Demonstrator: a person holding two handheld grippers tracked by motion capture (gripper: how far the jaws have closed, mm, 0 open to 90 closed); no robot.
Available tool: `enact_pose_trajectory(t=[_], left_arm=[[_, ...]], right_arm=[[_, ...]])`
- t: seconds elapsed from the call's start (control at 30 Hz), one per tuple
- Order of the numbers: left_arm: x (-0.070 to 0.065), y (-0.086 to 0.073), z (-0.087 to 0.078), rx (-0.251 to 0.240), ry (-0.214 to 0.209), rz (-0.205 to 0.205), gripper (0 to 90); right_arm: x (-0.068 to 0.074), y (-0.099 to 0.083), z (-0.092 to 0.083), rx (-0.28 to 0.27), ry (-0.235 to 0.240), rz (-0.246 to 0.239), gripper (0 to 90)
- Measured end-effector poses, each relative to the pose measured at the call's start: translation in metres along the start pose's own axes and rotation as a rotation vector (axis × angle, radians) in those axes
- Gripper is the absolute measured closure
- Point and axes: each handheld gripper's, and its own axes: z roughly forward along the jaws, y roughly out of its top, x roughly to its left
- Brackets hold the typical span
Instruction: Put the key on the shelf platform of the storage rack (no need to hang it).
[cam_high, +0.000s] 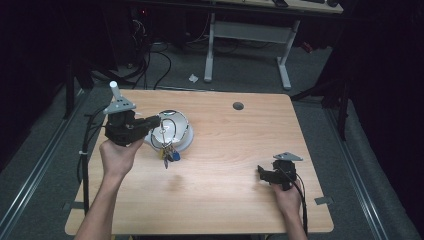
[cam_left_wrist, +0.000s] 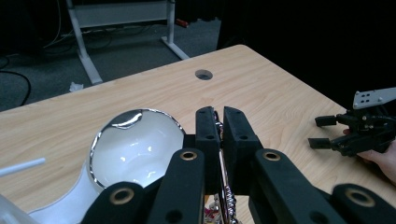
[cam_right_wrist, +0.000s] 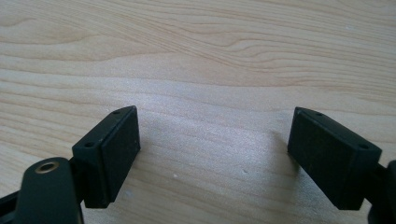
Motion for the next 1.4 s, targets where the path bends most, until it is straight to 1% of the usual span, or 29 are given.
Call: enact_pose_trajectory(t=[0.2, 0.53, 0.67, 0.87, 1.03, 1.07, 1.2, 1.4], left_arm=[[0.006, 0.015, 0.000, 0.016, 0.003, 0.008, 86.1], [0.016, 0.030, 0.006, 0.024, 0.015, 0.005, 86.1], [0.021, 0.033, 0.009, 0.030, 0.027, -0.003, 86.1], [0.027, 0.037, 0.013, 0.023, 0.047, -0.011, 86.1], [0.031, 0.043, 0.019, 0.029, 0.065, -0.011, 86.1], [0.032, 0.044, 0.021, 0.027, 0.074, -0.010, 86.0], [0.035, 0.045, 0.027, 0.028, 0.089, -0.011, 86.0], [0.040, 0.045, 0.036, 0.043, 0.112, -0.011, 86.0]], right_arm=[[0.000, 0.000, 0.000, 0.000, 0.000, 0.000, 16.9], [0.000, 0.000, 0.000, 0.000, 0.000, 0.000, 17.0], [0.000, 0.000, 0.000, 0.000, 0.000, 0.000, 17.0], [0.000, 0.000, 0.000, 0.000, 0.000, 0.000, 17.0], [0.000, 0.000, 0.000, 0.000, 0.000, 0.000, 17.0], [0.000, 0.000, 0.000, 0.000, 0.000, 0.000, 17.0], [0.000, 0.000, 0.000, 0.000, 0.000, 0.000, 17.0], [0.000, 0.000, 0.000, 0.000, 0.000, 0.000, 17.0]])
